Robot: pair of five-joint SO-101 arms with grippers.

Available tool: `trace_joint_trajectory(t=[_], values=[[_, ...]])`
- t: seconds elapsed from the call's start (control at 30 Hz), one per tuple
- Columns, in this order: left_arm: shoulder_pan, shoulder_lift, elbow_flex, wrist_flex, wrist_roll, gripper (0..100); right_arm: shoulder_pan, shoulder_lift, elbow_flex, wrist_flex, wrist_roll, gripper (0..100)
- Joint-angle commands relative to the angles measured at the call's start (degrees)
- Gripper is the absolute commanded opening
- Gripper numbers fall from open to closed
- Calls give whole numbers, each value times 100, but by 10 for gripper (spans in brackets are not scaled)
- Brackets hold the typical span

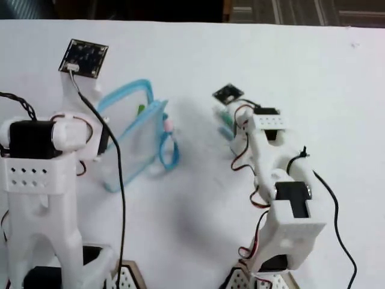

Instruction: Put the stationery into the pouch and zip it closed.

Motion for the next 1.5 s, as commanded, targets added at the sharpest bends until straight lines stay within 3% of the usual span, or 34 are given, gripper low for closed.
trace_joint_trajectory(t=[0.0, 0.33, 0.47, 0.6, 0.77, 0.9, 1.0, 1.27, 1.47], values=[[-22, 57, -70, -105, -26, 23, 48, -338, 0, 4, 26, 15], [-22, 57, -70, -105, -26, 23, -22, -2510, 0, 1437, 70, 16], [-22, 57, -70, -105, -26, 23, -251, -3688, -35, 1288, -44, 17], [-22, 57, -70, -105, -26, 23, -1147, -4892, -35, 497, -1415, 17], [-22, 57, -70, -105, -26, 23, -2519, -5701, -26, -1297, -3877, 17], [-22, 57, -70, -88, -26, 23, -2967, -5736, -9, -2853, -5002, 17], [-22, 48, -70, -70, -26, 23, -3029, -5719, 0, -3556, -5477, 17], [-22, 48, -70, -79, -26, 23, -3020, -5147, -35, -3899, -6119, 17], [-22, 40, -70, -70, -26, 23, -3134, -5103, 18, -3002, -6127, 16]])
